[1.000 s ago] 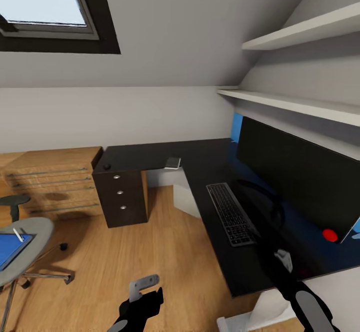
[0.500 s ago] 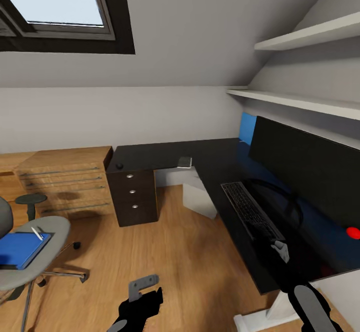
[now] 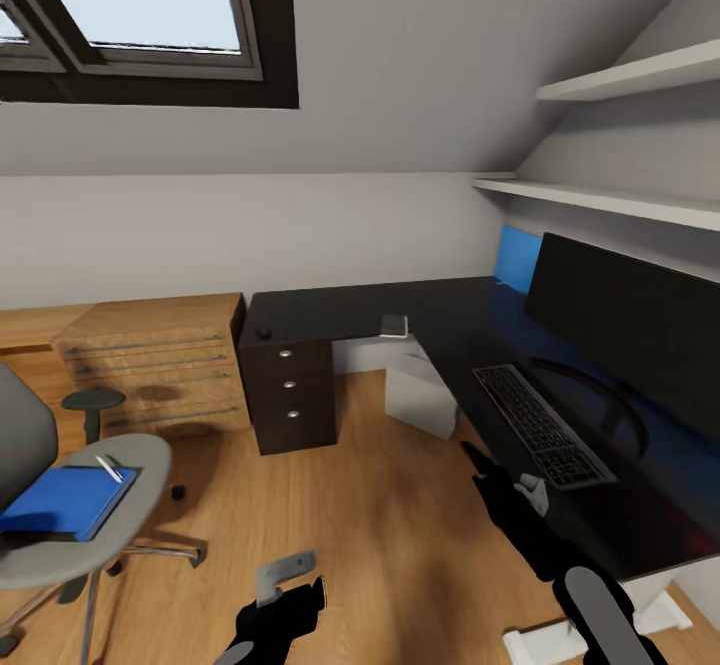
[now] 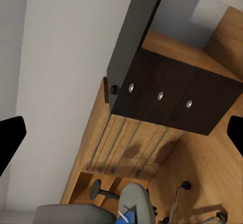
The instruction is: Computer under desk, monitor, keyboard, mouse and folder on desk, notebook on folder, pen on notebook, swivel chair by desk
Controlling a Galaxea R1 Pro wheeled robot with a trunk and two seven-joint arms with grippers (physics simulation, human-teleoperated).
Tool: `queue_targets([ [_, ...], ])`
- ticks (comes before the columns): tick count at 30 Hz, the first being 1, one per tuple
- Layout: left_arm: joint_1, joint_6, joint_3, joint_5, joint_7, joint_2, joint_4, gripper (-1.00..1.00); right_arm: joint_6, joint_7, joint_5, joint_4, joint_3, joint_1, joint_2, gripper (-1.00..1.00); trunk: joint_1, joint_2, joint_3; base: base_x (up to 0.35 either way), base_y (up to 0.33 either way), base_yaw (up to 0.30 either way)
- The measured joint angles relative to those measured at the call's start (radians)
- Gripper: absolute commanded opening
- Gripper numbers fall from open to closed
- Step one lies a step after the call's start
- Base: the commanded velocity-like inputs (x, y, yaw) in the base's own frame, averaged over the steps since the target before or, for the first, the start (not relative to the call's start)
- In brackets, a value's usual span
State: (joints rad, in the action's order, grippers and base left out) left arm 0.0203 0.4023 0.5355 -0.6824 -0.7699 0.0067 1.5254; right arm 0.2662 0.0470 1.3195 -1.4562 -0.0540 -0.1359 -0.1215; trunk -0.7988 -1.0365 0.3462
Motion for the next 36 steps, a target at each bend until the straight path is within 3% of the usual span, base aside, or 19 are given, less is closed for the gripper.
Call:
queue_targets([
  [1, 0.000, 0.000, 0.000, -0.001, 0.000, 0.000, -0.012, 1.00, -0.002, -0.003, -0.003, 0.002, -0.002, 0.000, 0.000, 1.00, 0.000, 0.000, 0.000, 0.231, 0.206, 0.000],
  [4, 0.000, 0.000, -0.001, 0.000, 0.000, 0.001, -0.053, 1.00, -0.006, -0.101, -0.062, 0.019, -0.057, 0.000, 0.010, 1.00, 0.000, 0.000, 0.000, 0.184, 0.092, 0.000],
  [5, 0.000, 0.000, -0.038, 0.001, 0.001, 0.001, -0.066, 1.00, -0.016, -0.258, -0.239, 0.048, -0.105, -0.003, 0.088, 1.00, 0.000, 0.000, 0.000, 0.056, 0.023, 0.000],
  [6, 0.000, 0.000, -0.047, -0.001, 0.002, 0.001, -0.071, 1.00, -0.024, -0.285, -0.308, 0.070, -0.131, -0.003, 0.129, 1.00, 0.000, 0.000, 0.000, 0.046, 0.015, 0.000],
  [8, 0.000, -0.001, -0.067, -0.002, 0.004, 0.001, -0.125, 1.00, -0.085, -0.336, -0.505, 0.154, -0.144, -0.005, 0.229, 1.00, 0.000, 0.000, 0.000, 0.139, 0.053, 0.000],
  [9, 0.000, -0.001, -0.072, -0.004, 0.006, 0.001, -0.157, 1.00, -0.140, -0.349, -0.573, 0.197, -0.148, -0.006, 0.257, 1.00, 0.000, 0.000, 0.000, 0.220, 0.093, 0.000],
  [11, 0.000, 0.000, -0.078, -0.006, 0.015, 0.002, -0.204, 1.00, -0.269, -0.363, -0.660, 0.263, -0.161, -0.007, 0.287, 1.00, 0.000, 0.000, 0.000, 0.254, 0.110, 0.000],
  [12, 0.000, 0.000, -0.079, -0.005, 0.016, 0.002, -0.214, 1.00, -0.300, -0.366, -0.676, 0.276, -0.169, -0.007, 0.292, 1.00, 0.000, 0.000, 0.000, 0.274, 0.122, 0.000],
  [16, 0.000, -0.003, -0.079, -0.004, 0.021, 0.009, -0.297, 1.00, -0.461, -0.380, -0.732, 0.382, -0.271, -0.008, 0.296, 1.00, 0.000, 0.000, 0.000, 0.290, 0.131, 0.000],
  [19, 0.000, -0.005, -0.073, 0.001, 0.032, 0.010, -0.356, 1.00, -0.544, -0.383, -0.764, 0.453, -0.302, -0.009, 0.296, 1.00, 0.000, 0.000, 0.000, 0.298, 0.136, 0.000],
  [21, 0.000, -0.009, -0.072, 0.005, 0.055, 0.014, -0.374, 1.00, -0.589, -0.388, -0.795, 0.511, -0.309, -0.009, 0.296, 1.00, 0.000, 0.000, 0.000, 0.303, 0.138, 0.000],
  [23, 0.000, -0.036, -0.071, 0.006, 0.070, 0.034, -0.381, 1.00, -0.599, -0.408, -0.841, 0.564, -0.311, -0.009, 0.296, 1.00, 0.000, 0.000, 0.000, 0.306, 0.142, 0.000],
  [24, 0.000, -0.058, -0.070, 0.005, 0.075, 0.054, -0.383, 1.00, -0.600, -0.421, -0.869, 0.588, -0.312, -0.009, 0.296, 1.00, 0.000, 0.000, 0.000, 0.312, 0.143, 0.000],
  [25, 0.000, -0.097, -0.063, 0.002, 0.091, 0.082, -0.385, 1.00, -0.603, -0.440, -0.928, 0.642, -0.312, -0.009, 0.296, 1.00, 0.000, 0.000, 0.000, 0.313, 0.143, 0.000],
  [27, 0.000, -0.120, -0.055, 0.000, 0.115, 0.098, -0.405, 1.00, -0.611, -0.450, -0.977, 0.697, -0.308, -0.009, 0.296, 1.00, 0.000, 0.000, 0.000, 0.314, 0.144, 0.000],
  [31, 0.000, -0.184, -0.053, 0.000, 0.161, 0.106, -0.497, 1.00, -0.667, -0.455, -1.006, 0.756, -0.303, -0.009, 0.296, 1.00, 0.000, 0.000, 0.000, 0.315, 0.137, 0.000],
  [33, 0.000, -0.261, -0.053, 0.002, 0.227, 0.106, -0.568, 1.00, -0.756, -0.453, -1.012, 0.811, -0.302, -0.009, 0.264, 1.00, 0.000, 0.000, 0.000, 0.318, 0.094, 0.000],
  [36, 0.000, -0.303, -0.054, 0.002, 0.279, 0.105, -0.597, 1.00, -0.819, -0.444, -1.017, 0.877, -0.310, -0.009, 0.250, 1.00, 0.000, 0.000, 0.000, 0.319, 0.034, 0.000],
])
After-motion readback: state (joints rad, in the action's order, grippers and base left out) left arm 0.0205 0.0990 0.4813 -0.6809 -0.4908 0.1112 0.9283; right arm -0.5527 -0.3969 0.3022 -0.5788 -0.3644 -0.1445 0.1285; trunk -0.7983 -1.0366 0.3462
